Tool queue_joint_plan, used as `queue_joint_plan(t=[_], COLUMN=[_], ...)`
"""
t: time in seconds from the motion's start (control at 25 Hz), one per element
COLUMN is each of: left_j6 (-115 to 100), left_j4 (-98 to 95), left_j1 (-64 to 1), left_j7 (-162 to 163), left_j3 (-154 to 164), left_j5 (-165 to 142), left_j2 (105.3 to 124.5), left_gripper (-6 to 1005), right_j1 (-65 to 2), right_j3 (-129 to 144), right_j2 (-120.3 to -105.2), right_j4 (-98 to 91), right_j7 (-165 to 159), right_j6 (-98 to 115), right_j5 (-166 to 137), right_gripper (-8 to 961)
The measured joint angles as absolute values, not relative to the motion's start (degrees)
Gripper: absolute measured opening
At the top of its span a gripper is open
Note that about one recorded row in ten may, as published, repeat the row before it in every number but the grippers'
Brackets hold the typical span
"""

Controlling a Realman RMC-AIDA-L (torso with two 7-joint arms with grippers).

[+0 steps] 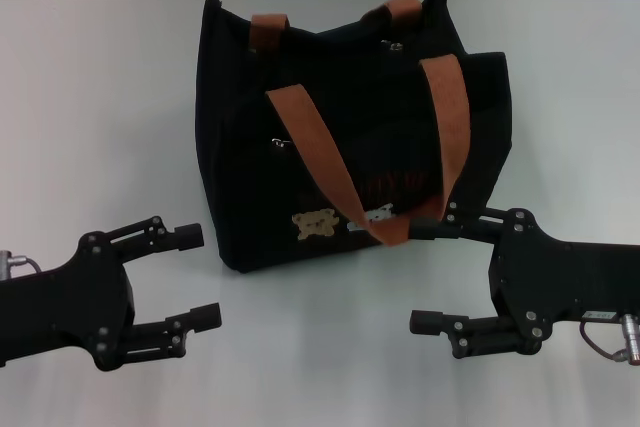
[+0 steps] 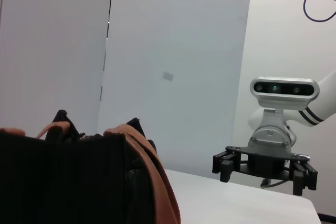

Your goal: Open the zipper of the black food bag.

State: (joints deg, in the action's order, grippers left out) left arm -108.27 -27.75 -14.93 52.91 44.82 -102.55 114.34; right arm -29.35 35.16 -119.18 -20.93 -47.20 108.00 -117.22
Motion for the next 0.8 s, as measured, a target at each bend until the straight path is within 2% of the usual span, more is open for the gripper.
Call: queue_joint_plan(t=[0.8], left_j6=[-108.29], left_j4=[-27.89], left_j1=[-15.72], left_j7=[52.91], left_j3=[44.83], left_j5=[-102.17], left_j2=[114.72], left_gripper=[802], right_j1=[-29.44], right_j3=[34.89], right_j2=[-119.18], right_j4=[-20.92], right_j7=[-47.20], right_j6=[107.87], right_j5=[-117.17], right_gripper=[830])
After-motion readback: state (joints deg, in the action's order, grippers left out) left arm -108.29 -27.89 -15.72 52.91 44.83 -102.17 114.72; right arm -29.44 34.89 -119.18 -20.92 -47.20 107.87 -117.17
